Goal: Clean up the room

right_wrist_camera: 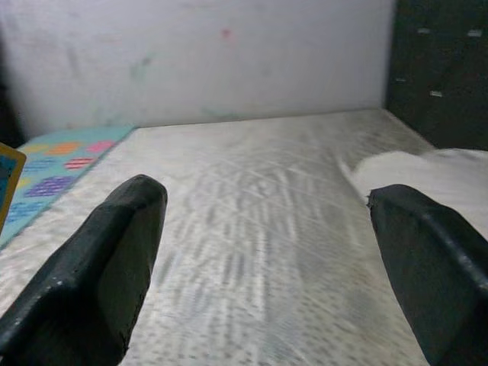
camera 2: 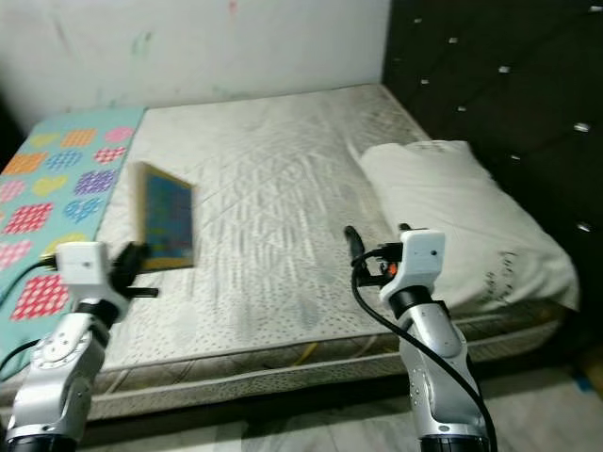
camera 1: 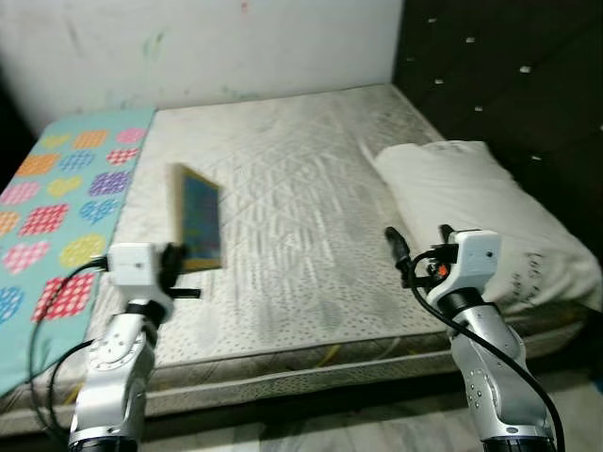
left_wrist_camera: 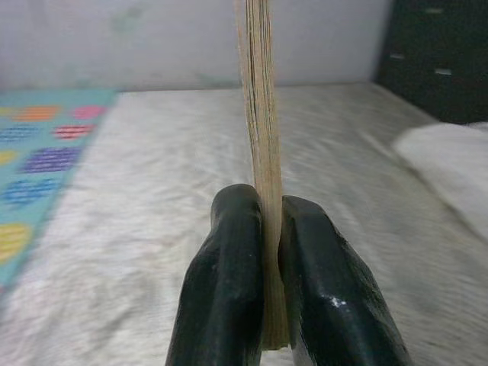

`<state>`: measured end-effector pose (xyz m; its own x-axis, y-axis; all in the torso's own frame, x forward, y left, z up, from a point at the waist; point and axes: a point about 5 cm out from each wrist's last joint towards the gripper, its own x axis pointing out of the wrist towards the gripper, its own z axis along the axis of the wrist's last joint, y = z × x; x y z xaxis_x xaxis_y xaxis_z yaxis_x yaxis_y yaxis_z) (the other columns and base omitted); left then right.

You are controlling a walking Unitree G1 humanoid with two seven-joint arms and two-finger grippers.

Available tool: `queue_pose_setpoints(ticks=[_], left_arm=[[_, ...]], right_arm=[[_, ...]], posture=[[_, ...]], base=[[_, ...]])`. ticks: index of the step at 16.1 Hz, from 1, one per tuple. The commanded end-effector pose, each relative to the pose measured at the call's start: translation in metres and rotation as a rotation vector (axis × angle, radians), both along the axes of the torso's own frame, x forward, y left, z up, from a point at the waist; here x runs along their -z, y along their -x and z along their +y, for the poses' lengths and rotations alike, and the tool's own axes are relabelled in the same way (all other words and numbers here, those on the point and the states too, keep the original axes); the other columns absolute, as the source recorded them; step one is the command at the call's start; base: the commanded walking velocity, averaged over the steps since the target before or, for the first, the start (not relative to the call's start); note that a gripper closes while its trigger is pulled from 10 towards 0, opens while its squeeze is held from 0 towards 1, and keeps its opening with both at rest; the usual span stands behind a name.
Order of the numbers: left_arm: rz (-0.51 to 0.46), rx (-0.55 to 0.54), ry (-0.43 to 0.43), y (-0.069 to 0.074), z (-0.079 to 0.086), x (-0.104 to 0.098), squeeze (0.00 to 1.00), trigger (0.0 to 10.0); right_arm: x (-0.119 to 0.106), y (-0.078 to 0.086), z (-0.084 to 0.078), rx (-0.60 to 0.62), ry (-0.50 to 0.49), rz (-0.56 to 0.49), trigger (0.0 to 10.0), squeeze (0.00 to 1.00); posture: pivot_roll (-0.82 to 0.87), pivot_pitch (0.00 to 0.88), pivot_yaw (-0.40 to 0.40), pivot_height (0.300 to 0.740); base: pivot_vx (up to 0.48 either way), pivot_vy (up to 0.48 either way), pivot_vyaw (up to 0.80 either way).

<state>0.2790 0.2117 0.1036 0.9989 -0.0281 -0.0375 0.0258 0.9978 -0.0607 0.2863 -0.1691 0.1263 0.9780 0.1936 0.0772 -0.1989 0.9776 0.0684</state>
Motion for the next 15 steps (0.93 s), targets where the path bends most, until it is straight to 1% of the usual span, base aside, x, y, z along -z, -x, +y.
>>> queue_pose_setpoints(ticks=[1, 5, 7, 10, 14, 15], left_arm=[[-0.051, -0.021, -0.024, 0.002, 0.006, -0.005, 0.0, 10.0], [-0.059, -0.036, -0.02, 0.003, 0.002, -0.001, 0.0, 10.0], [-0.073, -0.039, -0.038, -0.002, 0.001, -0.003, 0.0, 10.0], [-0.086, -0.021, -0.044, -0.005, 0.002, -0.006, 0.0, 10.0], [-0.108, -0.001, -0.016, 0.0, 0.003, -0.01, 0.0, 10.0], [-0.109, 0.006, -0.016, 0.003, 0.003, -0.01, 0.0, 10.0]], right_arm=[[-0.006, -0.004, 0.009, -0.055, -0.004, -0.029, 10.0, 0.0], [-0.006, -0.013, 0.012, -0.06, 0.0, -0.032, 10.0, 0.0], [-0.003, -0.015, 0.011, -0.052, -0.009, -0.03, 10.0, 0.0], [-0.002, -0.017, 0.012, -0.056, -0.002, -0.035, 10.0, 0.0], [-0.002, -0.019, 0.016, -0.063, 0.018, -0.047, 10.0, 0.0], [0.0, -0.019, 0.017, -0.066, 0.025, -0.043, 10.0, 0.0]], posture=[[-0.19, 0.0, 0.047, 0.74], [-0.18, 0.0, 0.036, 0.74], [-0.18, 0.0, 0.041, 0.74], [-0.18, 0.0, 0.044, 0.74], [-0.15, 0.0, 0.037, 0.74], [-0.15, 0.0, 0.031, 0.74]], base=[[0.0, 0.0, 0.0], [0.0, 0.0, 0.0], [0.0, 0.0, 0.0], [0.0, 0.0, 0.0], [0.0, 0.0, 0.0], [0.281, 0.0, 0.0]])
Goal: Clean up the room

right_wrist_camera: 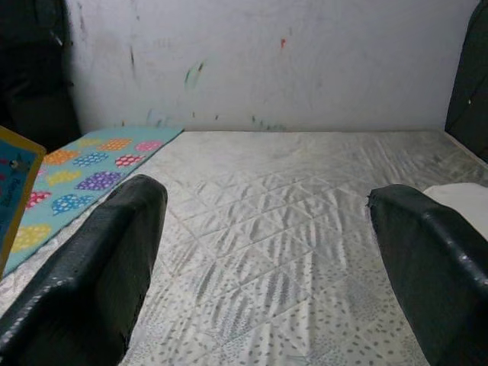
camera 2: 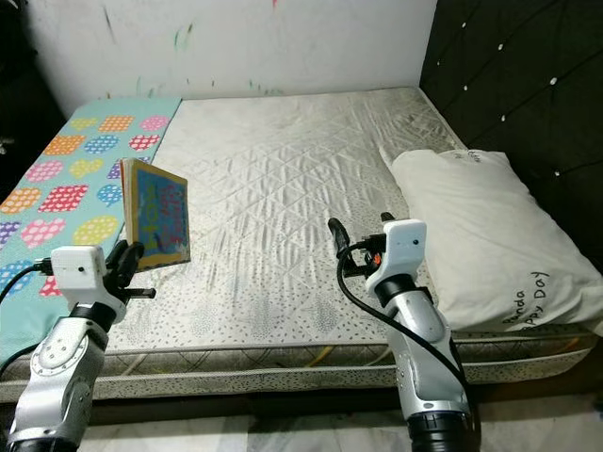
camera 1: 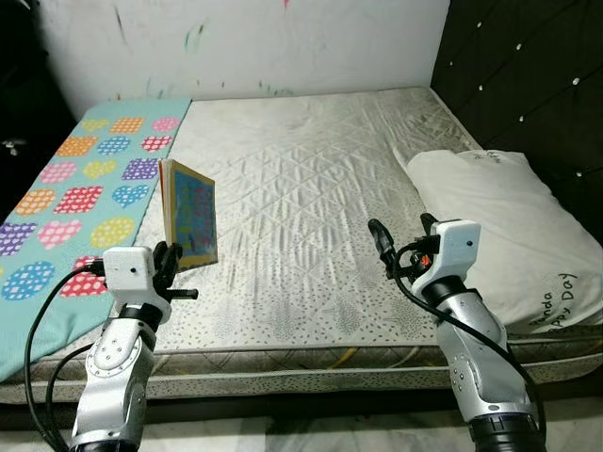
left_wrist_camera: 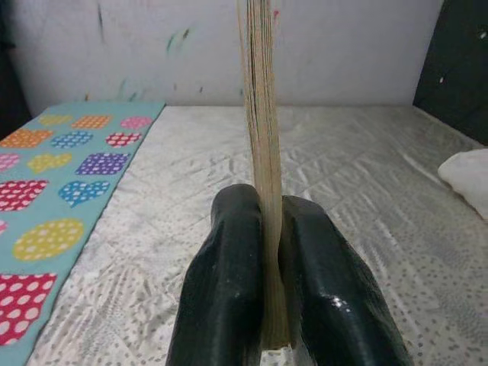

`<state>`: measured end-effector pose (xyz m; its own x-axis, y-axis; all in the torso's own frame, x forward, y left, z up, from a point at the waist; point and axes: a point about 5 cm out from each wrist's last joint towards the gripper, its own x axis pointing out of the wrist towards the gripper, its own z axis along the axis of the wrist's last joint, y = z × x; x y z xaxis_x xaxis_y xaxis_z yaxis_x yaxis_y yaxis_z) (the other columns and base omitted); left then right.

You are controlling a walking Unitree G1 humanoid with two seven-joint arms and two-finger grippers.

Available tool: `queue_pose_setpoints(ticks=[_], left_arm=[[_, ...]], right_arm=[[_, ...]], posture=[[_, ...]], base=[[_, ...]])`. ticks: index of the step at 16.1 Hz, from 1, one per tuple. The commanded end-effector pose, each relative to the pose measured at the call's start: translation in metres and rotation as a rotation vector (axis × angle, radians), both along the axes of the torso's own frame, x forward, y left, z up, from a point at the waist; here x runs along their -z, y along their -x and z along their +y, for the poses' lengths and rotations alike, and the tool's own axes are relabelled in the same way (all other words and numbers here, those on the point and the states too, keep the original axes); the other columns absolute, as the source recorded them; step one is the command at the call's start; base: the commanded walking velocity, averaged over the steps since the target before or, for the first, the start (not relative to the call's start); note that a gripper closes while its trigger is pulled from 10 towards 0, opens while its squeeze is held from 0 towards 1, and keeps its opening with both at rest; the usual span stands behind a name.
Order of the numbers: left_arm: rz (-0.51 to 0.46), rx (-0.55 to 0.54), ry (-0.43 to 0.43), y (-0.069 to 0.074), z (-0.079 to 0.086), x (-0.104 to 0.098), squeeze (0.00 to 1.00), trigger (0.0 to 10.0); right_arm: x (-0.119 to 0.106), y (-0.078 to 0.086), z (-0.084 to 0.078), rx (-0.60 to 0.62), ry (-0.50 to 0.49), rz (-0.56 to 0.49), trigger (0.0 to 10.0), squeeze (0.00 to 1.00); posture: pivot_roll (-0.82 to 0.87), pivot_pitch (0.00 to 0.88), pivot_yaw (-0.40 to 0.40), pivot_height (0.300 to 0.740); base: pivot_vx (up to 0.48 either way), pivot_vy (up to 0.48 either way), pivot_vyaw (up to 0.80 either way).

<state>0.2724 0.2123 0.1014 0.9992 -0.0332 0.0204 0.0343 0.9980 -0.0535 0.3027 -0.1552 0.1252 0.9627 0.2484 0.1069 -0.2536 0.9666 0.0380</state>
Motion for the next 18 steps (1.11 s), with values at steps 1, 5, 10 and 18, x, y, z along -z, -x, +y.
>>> queue_pose_setpoints(ticks=[1, 5, 10, 18], left_arm=[[-0.045, 0.005, -0.003, 0.002, 0.002, -0.01, 0.0, 10.0], [-0.013, 0.019, 0.015, 0.01, -0.003, -0.004, 0.0, 10.0], [-0.002, 0.084, 0.005, 0.009, -0.011, -0.007, 0.0, 10.0], [0.038, 0.08, 0.038, 0.009, -0.015, -0.006, 0.0, 10.0]], right_arm=[[-0.001, 0.001, 0.002, -0.015, 0.012, -0.003, 10.0, 0.0], [0.0, 0.006, -0.004, -0.013, 0.036, 0.003, 10.0, 0.0], [0.0, 0.014, -0.017, 0.044, 0.055, 0.004, 10.0, 0.0], [0.001, 0.022, -0.021, 0.055, 0.077, 0.026, 10.0, 0.0]], posture=[[-0.15, 0.0, 0.023, 0.74], [-0.16, 0.0, 0.027, 0.74], [-0.18, 0.0, 0.054, 0.74], [-0.19, 0.0, 0.043, 0.74]], base=[[0.352, 0.0, 0.0], [0.352, 0.0, 0.0], [0.294, 0.0, 0.0], [0.236, 0.0, 0.0]])
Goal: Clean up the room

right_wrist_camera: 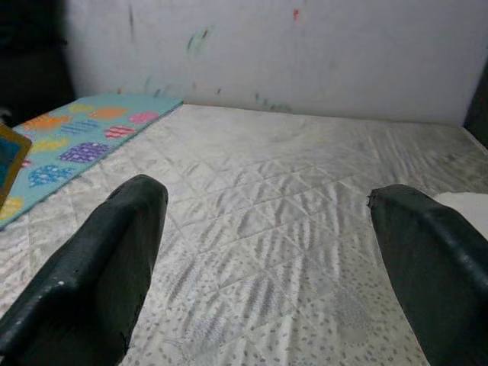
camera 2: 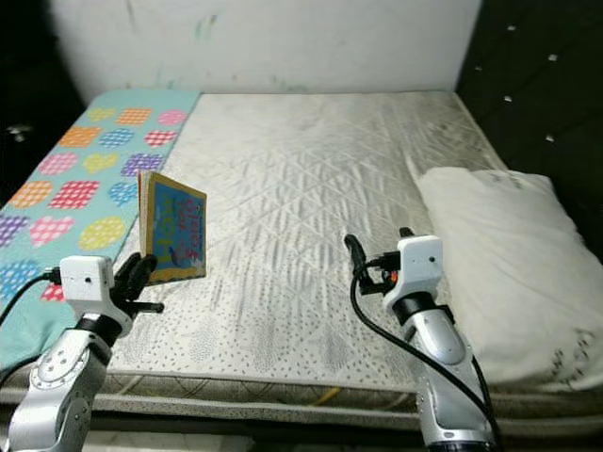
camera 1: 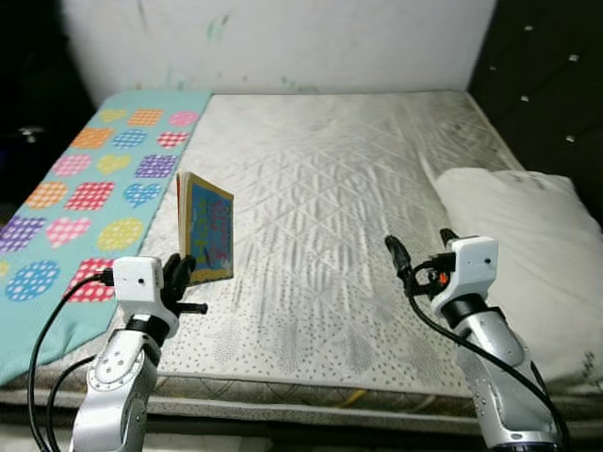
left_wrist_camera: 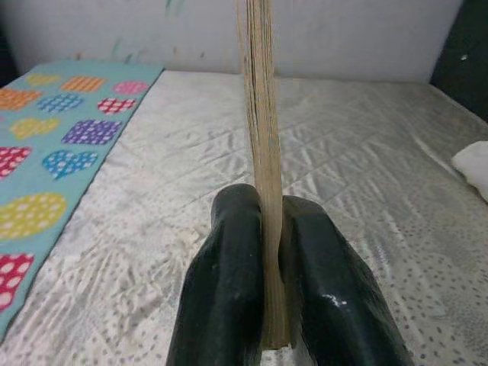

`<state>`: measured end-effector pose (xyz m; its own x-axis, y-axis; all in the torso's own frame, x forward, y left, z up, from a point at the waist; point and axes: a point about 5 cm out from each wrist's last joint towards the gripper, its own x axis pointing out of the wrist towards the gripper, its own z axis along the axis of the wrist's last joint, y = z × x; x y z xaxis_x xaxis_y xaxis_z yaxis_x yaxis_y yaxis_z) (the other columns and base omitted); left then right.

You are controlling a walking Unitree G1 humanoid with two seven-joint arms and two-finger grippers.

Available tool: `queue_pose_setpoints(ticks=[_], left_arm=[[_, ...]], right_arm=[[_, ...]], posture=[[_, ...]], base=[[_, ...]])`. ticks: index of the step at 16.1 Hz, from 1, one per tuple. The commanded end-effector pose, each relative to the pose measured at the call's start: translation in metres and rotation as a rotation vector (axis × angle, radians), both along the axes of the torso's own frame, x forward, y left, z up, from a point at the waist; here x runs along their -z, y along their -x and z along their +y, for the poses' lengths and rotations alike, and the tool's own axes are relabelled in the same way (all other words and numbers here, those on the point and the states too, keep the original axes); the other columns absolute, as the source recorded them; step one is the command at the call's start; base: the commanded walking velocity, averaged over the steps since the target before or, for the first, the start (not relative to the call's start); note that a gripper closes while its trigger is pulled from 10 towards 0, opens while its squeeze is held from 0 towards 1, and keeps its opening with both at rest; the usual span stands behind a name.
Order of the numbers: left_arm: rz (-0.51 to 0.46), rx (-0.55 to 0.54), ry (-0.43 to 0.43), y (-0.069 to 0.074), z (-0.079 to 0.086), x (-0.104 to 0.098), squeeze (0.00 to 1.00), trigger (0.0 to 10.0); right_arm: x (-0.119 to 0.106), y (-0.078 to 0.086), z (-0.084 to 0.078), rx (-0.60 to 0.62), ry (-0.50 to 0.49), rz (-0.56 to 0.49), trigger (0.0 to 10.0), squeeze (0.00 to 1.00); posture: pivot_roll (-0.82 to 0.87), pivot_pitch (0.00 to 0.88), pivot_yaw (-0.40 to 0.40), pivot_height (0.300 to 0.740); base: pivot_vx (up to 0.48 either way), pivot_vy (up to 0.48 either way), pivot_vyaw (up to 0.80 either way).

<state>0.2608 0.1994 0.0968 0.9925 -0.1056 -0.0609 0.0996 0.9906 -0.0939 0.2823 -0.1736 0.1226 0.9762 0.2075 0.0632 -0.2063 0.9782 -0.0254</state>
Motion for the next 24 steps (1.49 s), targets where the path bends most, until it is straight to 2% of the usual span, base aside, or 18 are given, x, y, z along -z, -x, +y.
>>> queue_pose_setpoints(ticks=[1, 14, 17, 20, 24], left_arm=[[-0.049, 0.015, 0.012, -0.003, -0.003, -0.012, 0.0, 10.0], [-0.034, 0.032, 0.037, -0.001, -0.012, -0.01, 0.0, 10.0], [-0.029, 0.02, 0.055, -0.001, -0.012, -0.008, 0.0, 10.0], [-0.047, 0.069, 0.068, 0.0, -0.016, -0.01, 0.0, 10.0], [-0.052, 0.089, 0.073, 0.002, -0.018, -0.012, 0.0, 10.0]], right_arm=[[-0.002, 0.002, -0.003, 0.008, 0.009, 0.0, 10.0, 0.0], [-0.003, 0.006, -0.007, 0.001, 0.048, 0.018, 10.0, 0.0], [-0.002, 0.007, -0.007, 0.008, 0.039, 0.026, 10.0, 0.0], [-0.001, 0.007, -0.008, 0.015, 0.025, 0.045, 10.0, 0.0], [-0.001, 0.007, -0.007, 0.013, 0.032, 0.042, 10.0, 0.0]], posture=[[-0.2, 0.0, 0.042, 0.74], [-0.21, 0.0, 0.028, 0.74], [-0.21, 0.0, 0.027, 0.74], [-0.21, 0.0, 0.028, 0.74], [-0.21, 0.0, 0.029, 0.74]], base=[[0.0, 0.0, 0.0], [0.0, -0.423, 0.0], [0.0, 0.0, 0.0], [0.0, 0.0, 0.0], [0.311, 0.0, -0.13]])
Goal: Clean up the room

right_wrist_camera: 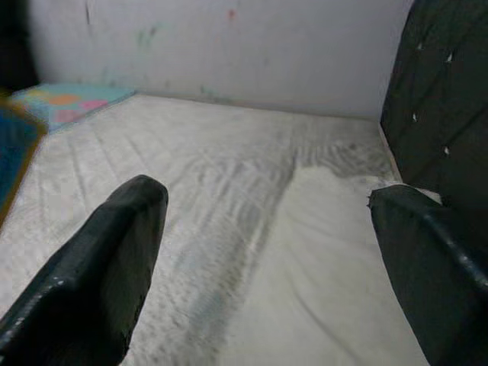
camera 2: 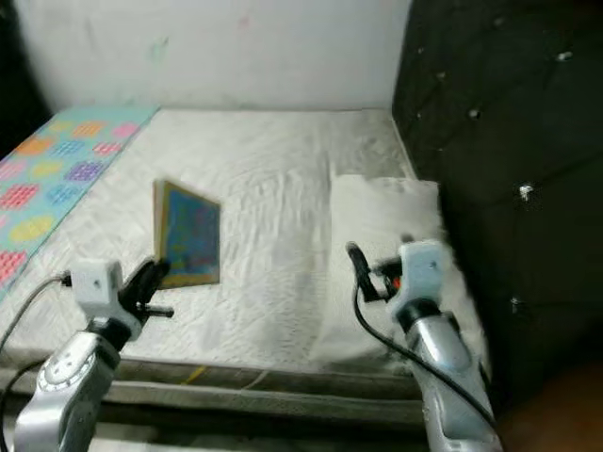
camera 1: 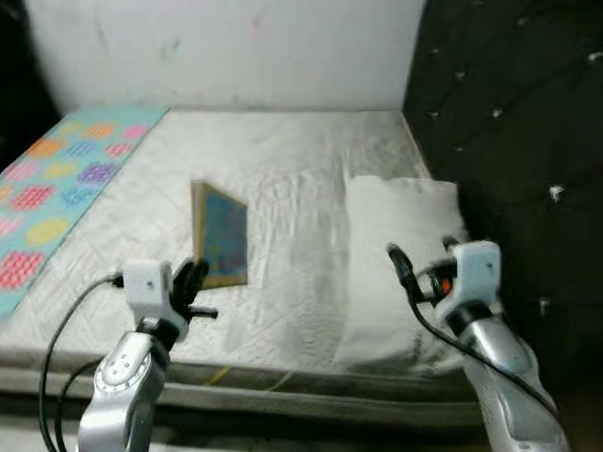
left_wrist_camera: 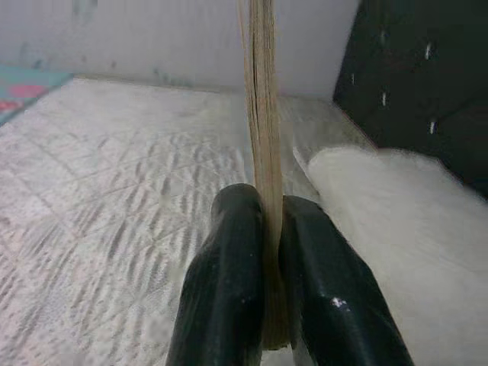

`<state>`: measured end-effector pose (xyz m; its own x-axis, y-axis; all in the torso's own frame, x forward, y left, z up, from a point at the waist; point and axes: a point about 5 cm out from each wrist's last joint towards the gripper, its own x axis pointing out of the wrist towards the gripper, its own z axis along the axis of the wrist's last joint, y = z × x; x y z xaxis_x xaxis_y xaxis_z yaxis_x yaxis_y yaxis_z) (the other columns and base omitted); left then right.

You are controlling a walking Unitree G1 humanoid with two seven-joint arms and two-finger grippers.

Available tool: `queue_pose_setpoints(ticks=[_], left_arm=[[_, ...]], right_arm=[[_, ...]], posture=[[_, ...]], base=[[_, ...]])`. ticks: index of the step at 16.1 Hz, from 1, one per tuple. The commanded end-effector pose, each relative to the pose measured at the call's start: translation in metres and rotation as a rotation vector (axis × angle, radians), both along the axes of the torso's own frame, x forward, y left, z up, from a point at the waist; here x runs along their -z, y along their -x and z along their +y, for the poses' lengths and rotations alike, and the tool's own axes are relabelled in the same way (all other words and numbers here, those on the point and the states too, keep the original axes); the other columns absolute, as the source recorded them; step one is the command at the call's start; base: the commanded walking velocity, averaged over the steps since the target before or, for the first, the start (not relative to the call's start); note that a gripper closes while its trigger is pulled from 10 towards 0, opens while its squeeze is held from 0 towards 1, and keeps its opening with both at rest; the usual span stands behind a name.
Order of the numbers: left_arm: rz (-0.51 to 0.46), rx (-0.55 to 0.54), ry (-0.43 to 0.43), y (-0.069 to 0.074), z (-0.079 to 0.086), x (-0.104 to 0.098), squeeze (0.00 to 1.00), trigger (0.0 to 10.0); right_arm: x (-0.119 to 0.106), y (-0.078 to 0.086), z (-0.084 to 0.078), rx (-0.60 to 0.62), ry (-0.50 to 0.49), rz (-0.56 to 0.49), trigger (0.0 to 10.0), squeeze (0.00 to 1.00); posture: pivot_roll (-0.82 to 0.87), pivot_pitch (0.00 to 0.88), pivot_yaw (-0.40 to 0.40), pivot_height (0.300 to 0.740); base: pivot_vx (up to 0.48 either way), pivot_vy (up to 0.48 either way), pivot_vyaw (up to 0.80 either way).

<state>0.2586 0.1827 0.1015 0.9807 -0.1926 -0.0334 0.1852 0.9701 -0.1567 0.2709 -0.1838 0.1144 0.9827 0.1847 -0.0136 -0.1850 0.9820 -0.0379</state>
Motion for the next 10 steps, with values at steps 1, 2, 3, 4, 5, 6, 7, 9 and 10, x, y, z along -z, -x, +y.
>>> queue_pose_setpoints(ticks=[1, 2, 3, 4, 5, 6, 7, 9, 10], left_arm=[[-0.037, 0.006, 0.007, -0.0005, -0.001, -0.0072, 0.0, 10.0], [-0.038, 0.007, 0.007, -0.0007, -0.0009, -0.0074, 0.0, 10.0], [-0.038, 0.007, 0.008, -0.0008, -0.0009, -0.0074, 0.0, 10.0], [-0.038, 0.008, 0.007, -0.0009, -0.001, -0.0073, 0.0, 10.0], [-0.04, 0.009, 0.008, -0.0012, -0.0013, -0.0076, 0.0, 10.0], [-0.038, 0.009, 0.01, -0.001, -0.0016, -0.0073, 0.0, 10.0], [-0.04, 0.008, 0.014, -0.0009, -0.0017, -0.0073, 0.0, 10.0], [0.007, -0.041, 0.014, -0.0027, 0.0007, -0.0022, 0.0, 10.0], [0.019, -0.053, -0.003, -0.0033, 0.002, -0.0007, 0.0, 10.0]], right_arm=[[-0.0087, -0.0049, 0.0028, -0.013, 0.007, -0.03, 10.0, 0.0], [-0.0087, -0.0051, 0.0027, -0.012, 0.009, -0.03, 10.0, 0.0], [-0.0088, -0.0052, 0.0027, -0.012, 0.009, -0.03, 10.0, 0.0], [-0.0088, -0.0055, 0.0025, -0.012, 0.011, -0.031, 10.0, 0.0], [-0.0089, -0.0057, 0.0022, -0.012, 0.011, -0.031, 10.0, 0.0], [-0.0089, -0.0059, 0.0022, -0.011, 0.011, -0.032, 10.0, 0.0], [-0.0089, -0.0061, 0.0023, -0.011, 0.012, -0.032, 10.0, 0.0], [-0.0087, -0.006, 0.002, -0.009, 0.012, -0.031, 10.0, 0.0], [-0.0078, -0.0059, 0.0017, -0.004, 0.006, -0.024, 10.0, 0.0]], posture=[[-0.21, 0.0, 0.028, 0.74], [-0.21, 0.0, 0.027, 0.74], [-0.21, 0.0, 0.027, 0.74], [-0.21, 0.0, 0.027, 0.74], [-0.21, 0.0, 0.027, 0.74], [-0.21, 0.0, 0.028, 0.74], [-0.21, 0.0, 0.028, 0.74], [-0.21, 0.0, 0.028, 0.74], [-0.21, 0.0, 0.028, 0.74]], base=[[0.352, 0.0, 0.0], [0.364, 0.0, 0.0], [0.368, 0.0, 0.0], [0.368, 0.0, 0.0], [0.386, 0.0, 0.0], [0.356, 0.0, 0.0], [0.36, 0.0, 0.0], [0.0, 0.0, 0.0], [0.0, 0.0, 0.0]])
